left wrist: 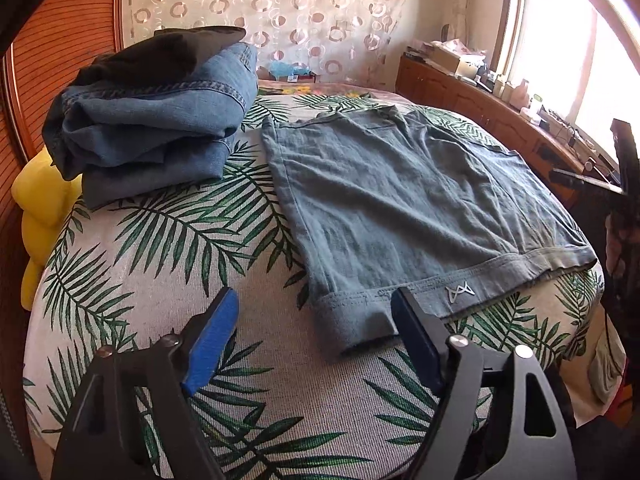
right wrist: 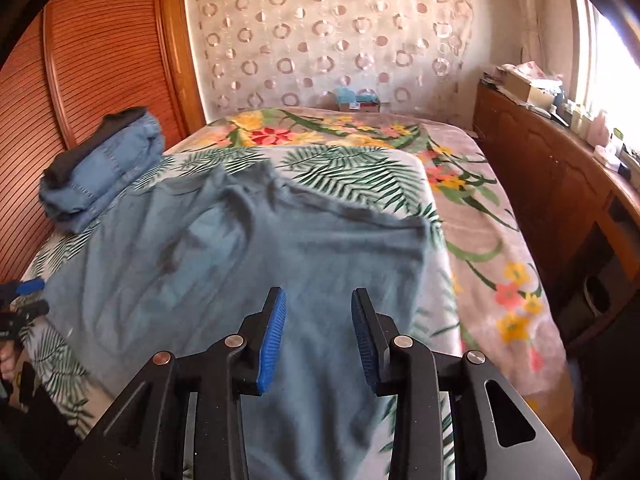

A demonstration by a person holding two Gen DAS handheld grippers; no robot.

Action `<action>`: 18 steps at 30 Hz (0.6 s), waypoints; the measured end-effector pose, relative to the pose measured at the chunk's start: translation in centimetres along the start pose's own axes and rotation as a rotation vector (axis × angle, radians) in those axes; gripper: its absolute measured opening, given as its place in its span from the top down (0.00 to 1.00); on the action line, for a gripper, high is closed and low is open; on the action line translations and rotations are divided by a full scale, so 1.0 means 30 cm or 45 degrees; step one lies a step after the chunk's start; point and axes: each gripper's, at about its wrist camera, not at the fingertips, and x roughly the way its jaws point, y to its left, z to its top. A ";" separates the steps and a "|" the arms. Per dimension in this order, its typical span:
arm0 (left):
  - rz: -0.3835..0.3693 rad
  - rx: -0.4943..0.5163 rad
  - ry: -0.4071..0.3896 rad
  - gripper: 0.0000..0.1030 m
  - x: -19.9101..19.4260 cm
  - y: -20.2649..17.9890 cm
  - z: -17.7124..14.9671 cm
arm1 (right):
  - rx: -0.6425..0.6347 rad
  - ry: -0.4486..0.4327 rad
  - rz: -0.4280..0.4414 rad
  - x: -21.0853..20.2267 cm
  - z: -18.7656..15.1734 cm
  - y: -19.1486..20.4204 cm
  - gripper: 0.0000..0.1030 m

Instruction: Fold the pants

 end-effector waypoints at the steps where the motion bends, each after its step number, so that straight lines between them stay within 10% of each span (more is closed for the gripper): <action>1: -0.002 -0.004 -0.006 0.25 -0.005 0.000 0.001 | 0.004 -0.001 0.005 -0.010 -0.021 0.017 0.66; 18: -0.009 0.036 0.024 0.61 0.002 -0.017 -0.026 | 0.023 0.011 0.024 -0.129 -0.149 0.083 0.66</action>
